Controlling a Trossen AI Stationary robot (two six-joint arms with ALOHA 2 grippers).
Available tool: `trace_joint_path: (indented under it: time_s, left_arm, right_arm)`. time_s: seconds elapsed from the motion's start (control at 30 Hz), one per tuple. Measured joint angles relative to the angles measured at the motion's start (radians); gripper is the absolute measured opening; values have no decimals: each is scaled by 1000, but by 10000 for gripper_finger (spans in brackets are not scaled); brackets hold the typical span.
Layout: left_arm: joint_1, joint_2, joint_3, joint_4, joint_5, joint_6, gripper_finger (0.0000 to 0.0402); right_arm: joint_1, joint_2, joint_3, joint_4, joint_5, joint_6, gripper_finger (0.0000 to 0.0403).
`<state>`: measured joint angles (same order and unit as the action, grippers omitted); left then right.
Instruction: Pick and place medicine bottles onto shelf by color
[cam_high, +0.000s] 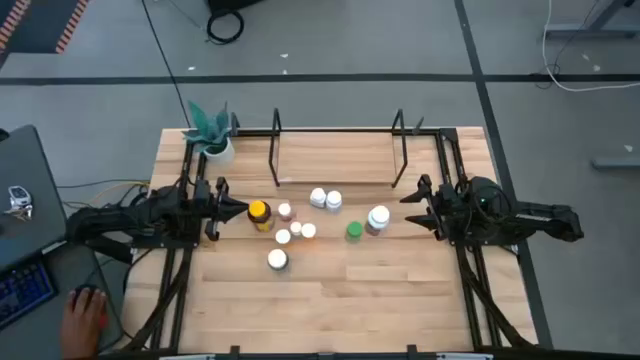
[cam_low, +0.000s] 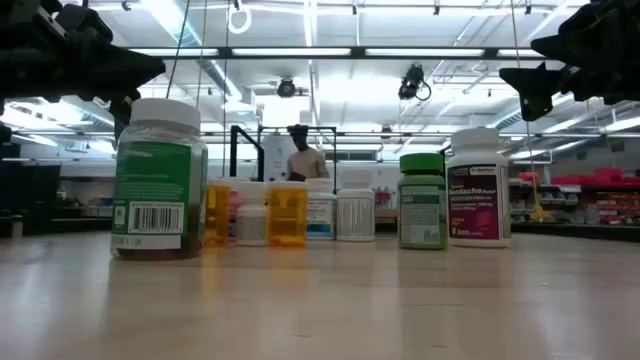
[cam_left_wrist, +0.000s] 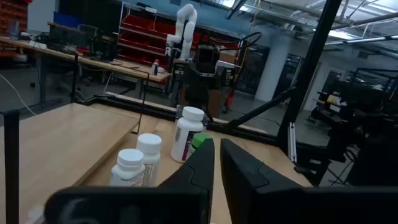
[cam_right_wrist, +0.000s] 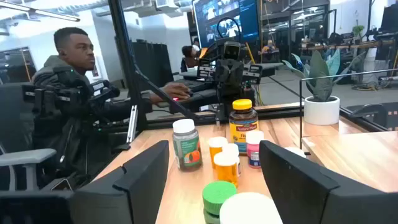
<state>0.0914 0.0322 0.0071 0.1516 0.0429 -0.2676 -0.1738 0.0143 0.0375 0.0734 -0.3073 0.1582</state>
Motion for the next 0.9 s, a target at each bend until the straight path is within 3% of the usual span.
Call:
trace_joint_path:
  time_s: [0.9]
  left_arm:
    - [0,0,0,0,0,0,32]
  right_arm:
    - [0,0,0,0,0,0,257]
